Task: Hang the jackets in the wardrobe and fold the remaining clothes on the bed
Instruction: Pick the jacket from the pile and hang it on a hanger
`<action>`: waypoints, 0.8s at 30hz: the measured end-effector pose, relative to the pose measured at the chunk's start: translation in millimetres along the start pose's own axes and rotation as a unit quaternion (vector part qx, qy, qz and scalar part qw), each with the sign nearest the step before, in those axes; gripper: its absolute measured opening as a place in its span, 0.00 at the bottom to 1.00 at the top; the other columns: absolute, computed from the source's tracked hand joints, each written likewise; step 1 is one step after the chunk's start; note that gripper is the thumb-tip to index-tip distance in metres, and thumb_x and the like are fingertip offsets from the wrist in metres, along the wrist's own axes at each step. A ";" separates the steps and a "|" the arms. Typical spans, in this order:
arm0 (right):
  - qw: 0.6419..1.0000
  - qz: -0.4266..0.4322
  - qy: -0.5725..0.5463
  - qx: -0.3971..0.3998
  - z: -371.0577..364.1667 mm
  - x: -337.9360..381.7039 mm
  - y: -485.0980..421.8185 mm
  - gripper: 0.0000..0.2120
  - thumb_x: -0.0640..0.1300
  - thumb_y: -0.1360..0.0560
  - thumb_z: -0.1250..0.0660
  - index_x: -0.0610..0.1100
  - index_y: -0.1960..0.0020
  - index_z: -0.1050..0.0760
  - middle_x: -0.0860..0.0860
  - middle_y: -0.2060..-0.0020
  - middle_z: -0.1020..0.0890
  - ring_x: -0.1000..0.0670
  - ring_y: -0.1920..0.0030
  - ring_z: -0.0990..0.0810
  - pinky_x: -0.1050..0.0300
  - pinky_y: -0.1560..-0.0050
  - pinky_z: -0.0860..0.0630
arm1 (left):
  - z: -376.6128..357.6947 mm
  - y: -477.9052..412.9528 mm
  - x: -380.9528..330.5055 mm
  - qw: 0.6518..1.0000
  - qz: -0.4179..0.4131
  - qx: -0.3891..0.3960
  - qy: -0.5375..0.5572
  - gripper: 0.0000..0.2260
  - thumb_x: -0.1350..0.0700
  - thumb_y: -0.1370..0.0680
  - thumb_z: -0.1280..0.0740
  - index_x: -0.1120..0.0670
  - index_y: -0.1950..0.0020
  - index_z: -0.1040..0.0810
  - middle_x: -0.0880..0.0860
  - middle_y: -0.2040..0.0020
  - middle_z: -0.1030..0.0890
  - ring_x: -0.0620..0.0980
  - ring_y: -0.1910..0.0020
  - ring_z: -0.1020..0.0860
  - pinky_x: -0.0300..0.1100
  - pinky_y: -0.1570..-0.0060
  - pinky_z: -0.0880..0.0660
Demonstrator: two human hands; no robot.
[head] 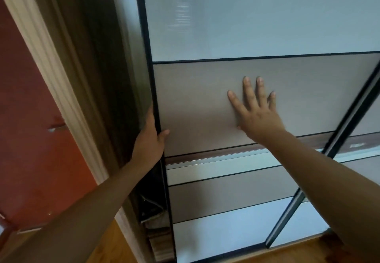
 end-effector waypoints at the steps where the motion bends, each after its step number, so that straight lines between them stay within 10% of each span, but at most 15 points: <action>1: 1.000 -0.009 -0.004 0.010 -1.8 -8.5 2.8 0.57 0.54 0.25 0.27 0.54 0.21 0.73 0.39 0.24 0.74 0.29 0.23 0.68 0.23 0.29 0.44 | -9.2 -5.1 -0.9 1.000 0.008 0.012 -0.004 0.39 0.55 0.19 0.31 0.46 0.17 0.54 0.53 0.22 0.34 0.46 0.26 0.35 0.45 0.26 0.39; 5: 0.997 -0.052 -0.050 0.040 -6.7 -40.1 19.4 0.52 0.55 0.22 0.31 0.56 0.21 0.73 0.43 0.24 0.77 0.33 0.22 0.68 0.29 0.24 0.46 | -50.2 -21.6 -11.9 0.997 0.013 0.073 -0.025 0.33 0.49 0.19 0.32 0.54 0.20 0.44 0.57 0.24 0.31 0.55 0.25 0.32 0.56 0.27 0.32; 11: 0.983 -0.125 -0.117 0.069 -15.3 -89.0 40.4 0.47 0.58 0.20 0.35 0.59 0.20 0.70 0.49 0.22 0.73 0.43 0.20 0.68 0.33 0.22 0.47 | -111.5 -32.9 -55.8 0.996 -0.047 0.073 0.005 0.22 0.53 0.20 0.30 0.53 0.30 0.34 0.41 0.45 0.28 0.39 0.48 0.29 0.33 0.50 0.31; 16: 0.978 -0.137 -0.121 0.096 -26.2 -140.3 54.3 0.43 0.60 0.19 0.38 0.59 0.19 0.67 0.49 0.20 0.69 0.44 0.19 0.65 0.35 0.21 0.49 | -173.1 -42.4 -104.7 0.989 -0.047 0.128 0.055 0.21 0.58 0.20 0.31 0.56 0.30 0.35 0.48 0.40 0.24 0.48 0.42 0.24 0.41 0.44 0.29; 24: 0.957 -0.195 -0.144 0.156 -44.5 -245.0 97.8 0.30 0.59 0.20 0.37 0.52 0.22 0.40 0.47 0.24 0.34 0.41 0.26 0.34 0.39 0.32 0.28 | -273.4 -55.2 -180.9 0.987 -0.032 0.154 0.030 0.27 0.55 0.21 0.29 0.58 0.27 0.39 0.62 0.35 0.23 0.62 0.35 0.23 0.51 0.39 0.26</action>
Point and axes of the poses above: each hand's wrist, its own y-axis away from the middle knuckle, its own z-axis out of the back of the hand, x = y × z, the point moved 5 cm from there along -y, towards the middle knuckle
